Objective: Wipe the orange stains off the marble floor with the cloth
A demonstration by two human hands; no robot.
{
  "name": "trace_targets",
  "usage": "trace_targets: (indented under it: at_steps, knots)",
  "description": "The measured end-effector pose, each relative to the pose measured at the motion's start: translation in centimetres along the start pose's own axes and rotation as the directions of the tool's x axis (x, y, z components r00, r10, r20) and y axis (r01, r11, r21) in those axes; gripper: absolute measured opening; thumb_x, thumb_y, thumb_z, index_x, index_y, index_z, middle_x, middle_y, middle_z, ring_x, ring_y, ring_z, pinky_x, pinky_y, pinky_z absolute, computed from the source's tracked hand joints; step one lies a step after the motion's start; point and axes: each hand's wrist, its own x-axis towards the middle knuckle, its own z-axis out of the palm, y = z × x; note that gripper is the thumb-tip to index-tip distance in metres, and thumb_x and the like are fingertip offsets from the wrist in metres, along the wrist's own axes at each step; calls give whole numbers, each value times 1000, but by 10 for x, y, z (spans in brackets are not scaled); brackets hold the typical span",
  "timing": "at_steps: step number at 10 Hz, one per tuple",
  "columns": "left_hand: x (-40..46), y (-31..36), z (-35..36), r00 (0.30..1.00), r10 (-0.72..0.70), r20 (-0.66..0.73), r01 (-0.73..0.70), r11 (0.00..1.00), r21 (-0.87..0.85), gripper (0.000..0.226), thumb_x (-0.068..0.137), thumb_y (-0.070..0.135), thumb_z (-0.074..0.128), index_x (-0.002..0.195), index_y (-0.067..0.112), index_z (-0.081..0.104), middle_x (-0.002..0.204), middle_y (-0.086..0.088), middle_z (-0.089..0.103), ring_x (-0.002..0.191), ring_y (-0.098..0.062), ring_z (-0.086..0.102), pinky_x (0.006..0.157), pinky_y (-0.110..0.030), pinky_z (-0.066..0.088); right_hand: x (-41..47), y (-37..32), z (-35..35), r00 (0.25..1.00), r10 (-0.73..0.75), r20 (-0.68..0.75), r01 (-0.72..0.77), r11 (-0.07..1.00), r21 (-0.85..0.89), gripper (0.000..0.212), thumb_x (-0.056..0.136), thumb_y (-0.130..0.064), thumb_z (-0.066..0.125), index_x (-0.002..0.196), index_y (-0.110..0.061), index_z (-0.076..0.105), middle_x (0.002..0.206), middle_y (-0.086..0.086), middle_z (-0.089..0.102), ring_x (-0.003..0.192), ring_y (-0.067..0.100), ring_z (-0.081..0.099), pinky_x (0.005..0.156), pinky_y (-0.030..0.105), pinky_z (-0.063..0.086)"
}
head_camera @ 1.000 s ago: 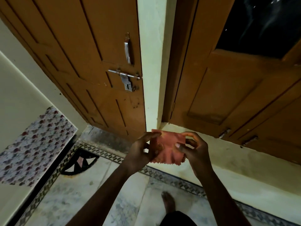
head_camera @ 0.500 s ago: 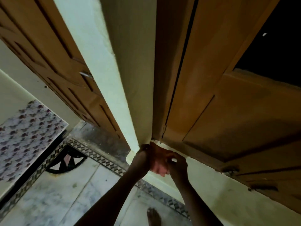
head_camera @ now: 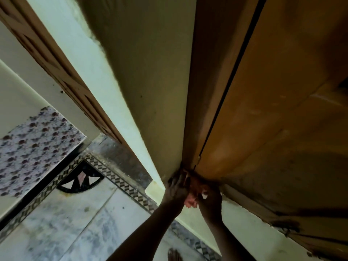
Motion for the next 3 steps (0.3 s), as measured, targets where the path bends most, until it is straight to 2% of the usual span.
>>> trace_targets:
  at_steps: [1, 2, 3]
  knots:
    - [13, -35, 19, 993, 112, -30, -110, 992, 60, 64, 68, 4, 84, 130, 11, 69, 122, -16, 74, 100, -39, 77, 77, -43, 66, -7, -11, -3, 993, -98, 62, 100, 994, -38, 26, 82, -39, 72, 99, -19, 76, 100, -8, 70, 94, 7, 66, 84, 13, 47]
    - [-9, -29, 3, 991, 130, -5, -130, 991, -13, 42, 100, 10, 54, 142, 10, 61, 131, -16, 69, 120, -44, 69, 96, -46, 61, -6, -1, 3, 969, -136, 206, 159, 982, -98, 18, 92, -11, 75, 110, -10, 79, 114, 2, 74, 107, 19, 69, 90, 26, 54]
    - [-30, -15, -9, 992, 123, 2, -123, 991, 58, 52, 107, 10, 49, 159, 10, 41, 159, -14, 48, 147, -33, 45, 120, -34, 36, -17, -7, 2, 990, -89, 113, 97, 993, -64, 14, 96, -12, 76, 110, -11, 77, 108, 5, 76, 100, 21, 72, 88, 35, 59]
